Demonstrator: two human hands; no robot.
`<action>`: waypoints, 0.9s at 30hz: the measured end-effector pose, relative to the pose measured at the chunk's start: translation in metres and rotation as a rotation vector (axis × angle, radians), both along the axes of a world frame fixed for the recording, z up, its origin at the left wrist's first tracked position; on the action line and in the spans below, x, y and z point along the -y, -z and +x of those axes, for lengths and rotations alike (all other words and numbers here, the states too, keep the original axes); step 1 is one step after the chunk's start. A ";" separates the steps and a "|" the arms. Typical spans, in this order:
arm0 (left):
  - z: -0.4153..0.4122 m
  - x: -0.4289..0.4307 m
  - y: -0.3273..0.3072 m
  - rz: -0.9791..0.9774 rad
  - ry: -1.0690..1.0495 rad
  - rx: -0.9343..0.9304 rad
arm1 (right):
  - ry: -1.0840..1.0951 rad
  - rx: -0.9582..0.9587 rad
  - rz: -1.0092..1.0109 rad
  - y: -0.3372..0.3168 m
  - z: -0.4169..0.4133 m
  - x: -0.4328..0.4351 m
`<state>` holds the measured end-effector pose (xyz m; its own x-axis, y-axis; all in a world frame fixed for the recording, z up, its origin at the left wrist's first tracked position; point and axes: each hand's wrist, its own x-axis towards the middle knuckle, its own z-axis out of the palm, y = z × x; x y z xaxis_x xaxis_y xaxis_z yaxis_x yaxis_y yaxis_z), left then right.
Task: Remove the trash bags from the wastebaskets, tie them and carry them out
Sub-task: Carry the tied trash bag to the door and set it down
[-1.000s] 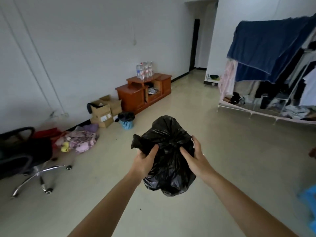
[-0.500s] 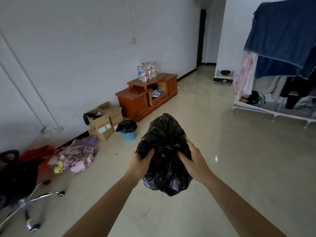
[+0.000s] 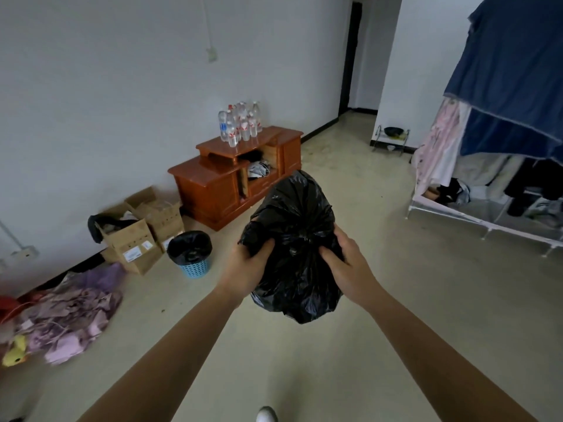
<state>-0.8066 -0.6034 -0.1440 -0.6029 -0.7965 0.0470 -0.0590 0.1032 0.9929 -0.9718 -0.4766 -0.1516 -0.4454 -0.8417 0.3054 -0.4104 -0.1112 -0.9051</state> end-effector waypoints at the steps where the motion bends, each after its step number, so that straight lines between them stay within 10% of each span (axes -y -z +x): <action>1: -0.018 0.023 0.002 -0.011 0.012 -0.021 | 0.000 -0.002 0.004 0.002 -0.020 0.024; 27: -0.731 0.549 -0.014 0.020 0.203 0.050 | 0.138 0.159 0.088 -0.017 -0.699 0.485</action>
